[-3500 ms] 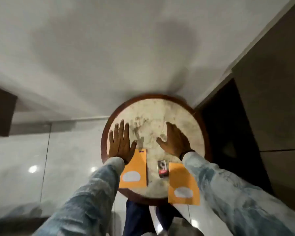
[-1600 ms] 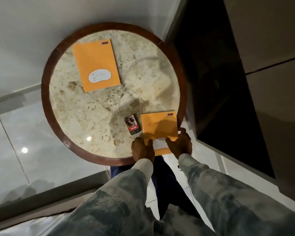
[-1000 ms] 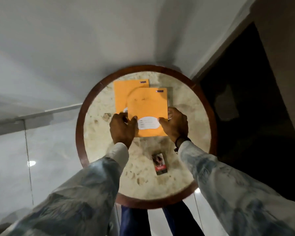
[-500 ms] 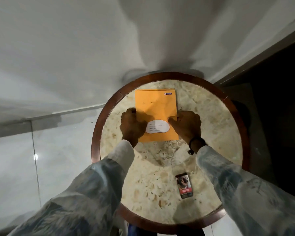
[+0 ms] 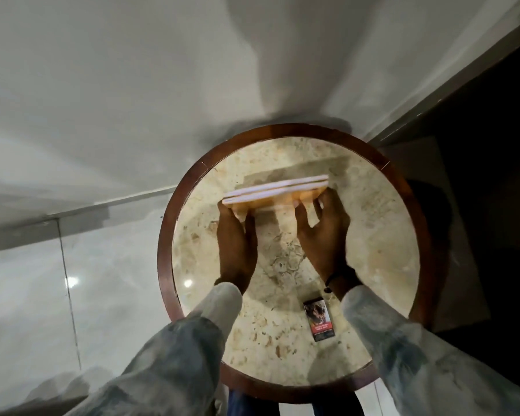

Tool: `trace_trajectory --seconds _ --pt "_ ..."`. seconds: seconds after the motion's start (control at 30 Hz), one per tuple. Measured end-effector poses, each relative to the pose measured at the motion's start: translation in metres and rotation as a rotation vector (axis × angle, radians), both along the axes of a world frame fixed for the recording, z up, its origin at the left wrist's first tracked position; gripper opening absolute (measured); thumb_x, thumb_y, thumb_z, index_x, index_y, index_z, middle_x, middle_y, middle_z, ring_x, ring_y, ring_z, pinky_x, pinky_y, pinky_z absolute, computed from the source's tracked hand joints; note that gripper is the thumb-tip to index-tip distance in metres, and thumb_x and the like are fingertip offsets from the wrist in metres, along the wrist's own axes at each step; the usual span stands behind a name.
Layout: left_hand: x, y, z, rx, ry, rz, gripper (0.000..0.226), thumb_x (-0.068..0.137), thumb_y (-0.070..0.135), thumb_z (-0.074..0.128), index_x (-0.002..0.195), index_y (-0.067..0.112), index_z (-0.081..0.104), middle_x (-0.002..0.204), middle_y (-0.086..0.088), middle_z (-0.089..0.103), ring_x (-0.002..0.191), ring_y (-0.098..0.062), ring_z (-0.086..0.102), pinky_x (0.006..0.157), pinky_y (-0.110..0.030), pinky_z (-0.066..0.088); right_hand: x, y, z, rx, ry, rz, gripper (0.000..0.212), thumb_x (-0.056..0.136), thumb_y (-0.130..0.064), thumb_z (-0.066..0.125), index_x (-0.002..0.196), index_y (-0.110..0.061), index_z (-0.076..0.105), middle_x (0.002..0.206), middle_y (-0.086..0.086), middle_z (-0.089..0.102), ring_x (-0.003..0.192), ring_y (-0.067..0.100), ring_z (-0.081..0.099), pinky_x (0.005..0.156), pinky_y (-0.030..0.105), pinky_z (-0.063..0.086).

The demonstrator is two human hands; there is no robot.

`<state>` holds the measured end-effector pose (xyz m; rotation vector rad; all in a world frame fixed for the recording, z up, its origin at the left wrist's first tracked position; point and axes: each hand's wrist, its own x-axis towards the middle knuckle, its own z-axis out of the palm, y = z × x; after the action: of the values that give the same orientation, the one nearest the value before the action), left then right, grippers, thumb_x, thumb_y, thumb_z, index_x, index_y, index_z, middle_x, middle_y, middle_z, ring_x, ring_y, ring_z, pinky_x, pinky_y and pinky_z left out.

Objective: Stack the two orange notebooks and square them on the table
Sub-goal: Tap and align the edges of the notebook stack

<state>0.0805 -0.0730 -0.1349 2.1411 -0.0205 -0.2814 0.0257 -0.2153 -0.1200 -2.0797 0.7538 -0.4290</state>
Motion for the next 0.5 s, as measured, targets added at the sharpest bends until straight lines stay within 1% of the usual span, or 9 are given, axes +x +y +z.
trace_trajectory --seconds 0.07,0.13,0.2,0.23,0.3,0.33,0.4,0.47,0.5 --pt "-0.005 -0.002 -0.002 -0.007 0.007 0.007 0.027 0.102 0.021 0.055 0.125 0.015 0.041 0.118 -0.007 0.065 0.101 -0.011 0.061 0.087 -0.015 0.048 -0.006 0.003 -0.002 -0.002 0.040 0.009 0.034 0.091 -0.005 0.073 0.118 0.014 0.064 0.110 0.024 0.069 0.102 0.037 0.069 0.086 0.052 0.060" --pt "-0.001 -0.001 -0.003 -0.006 -0.023 -0.033 0.030 0.101 0.020 0.056 0.125 0.014 0.038 0.114 0.000 0.062 0.095 -0.007 0.058 0.079 -0.010 0.049 -0.001 0.001 0.003 0.003 0.081 0.012 0.042 0.091 -0.011 0.073 0.128 0.005 0.063 0.118 0.018 0.071 0.106 0.033 0.070 0.089 0.047 0.061" --pt "0.004 0.002 -0.004 0.015 -0.011 -0.065 0.041 0.097 0.014 0.061 0.131 0.011 0.038 0.114 0.002 0.059 0.094 -0.004 0.056 0.077 -0.004 0.046 0.006 -0.005 0.006 0.018 0.183 0.017 0.046 0.091 -0.021 0.071 0.134 -0.008 0.063 0.124 0.011 0.072 0.109 0.030 0.071 0.086 0.045 0.061" --pt "0.007 0.004 -0.004 0.036 0.019 -0.056 0.045 0.095 0.011 0.064 0.133 0.008 0.041 0.116 -0.001 0.060 0.096 -0.009 0.057 0.080 -0.007 0.047 0.010 -0.008 0.007 0.030 0.255 0.019 0.045 0.090 -0.025 0.071 0.132 -0.013 0.065 0.123 0.008 0.073 0.108 0.030 0.071 0.083 0.045 0.061" --pt "0.015 0.004 -0.004 0.093 0.092 -0.017 0.046 0.089 0.008 0.069 0.132 0.006 0.052 0.119 -0.012 0.061 0.103 -0.025 0.062 0.086 -0.033 0.055 0.022 -0.012 0.005 0.060 0.402 0.016 0.035 0.087 -0.028 0.071 0.121 -0.018 0.069 0.114 0.005 0.076 0.104 0.032 0.071 0.077 0.043 0.059" --pt "0.021 0.003 -0.005 0.127 0.125 -0.001 0.045 0.087 0.007 0.070 0.130 0.004 0.056 0.120 -0.016 0.061 0.104 -0.031 0.063 0.087 -0.041 0.055 0.028 -0.014 0.003 0.079 0.461 0.016 0.030 0.086 -0.028 0.071 0.115 -0.018 0.070 0.110 0.005 0.077 0.103 0.032 0.070 0.074 0.040 0.056" --pt "0.030 0.000 -0.008 0.172 0.194 0.006 0.045 0.086 0.008 0.072 0.128 0.003 0.059 0.120 -0.020 0.059 0.106 -0.035 0.062 0.089 -0.040 0.053 0.040 -0.015 -0.003 0.115 0.534 0.026 0.023 0.085 -0.027 0.069 0.106 -0.017 0.069 0.105 0.006 0.077 0.100 0.034 0.069 0.070 0.036 0.049" --pt "0.036 -0.004 -0.010 0.229 0.238 0.002 0.041 0.088 0.011 0.070 0.127 0.001 0.059 0.123 -0.022 0.058 0.111 -0.038 0.059 0.089 -0.038 0.048 0.049 -0.017 -0.009 0.137 0.557 0.036 0.019 0.084 -0.025 0.066 0.100 -0.013 0.069 0.102 0.009 0.077 0.097 0.037 0.069 0.071 0.038 0.051" --pt "0.038 -0.004 -0.011 0.280 0.229 -0.006 0.041 0.089 0.012 0.068 0.127 0.000 0.058 0.125 -0.024 0.057 0.115 -0.040 0.056 0.089 -0.040 0.046 0.051 -0.019 -0.010 0.136 0.559 0.036 0.023 0.084 -0.025 0.066 0.103 -0.011 0.069 0.104 0.011 0.077 0.100 0.038 0.069 0.076 0.040 0.053"
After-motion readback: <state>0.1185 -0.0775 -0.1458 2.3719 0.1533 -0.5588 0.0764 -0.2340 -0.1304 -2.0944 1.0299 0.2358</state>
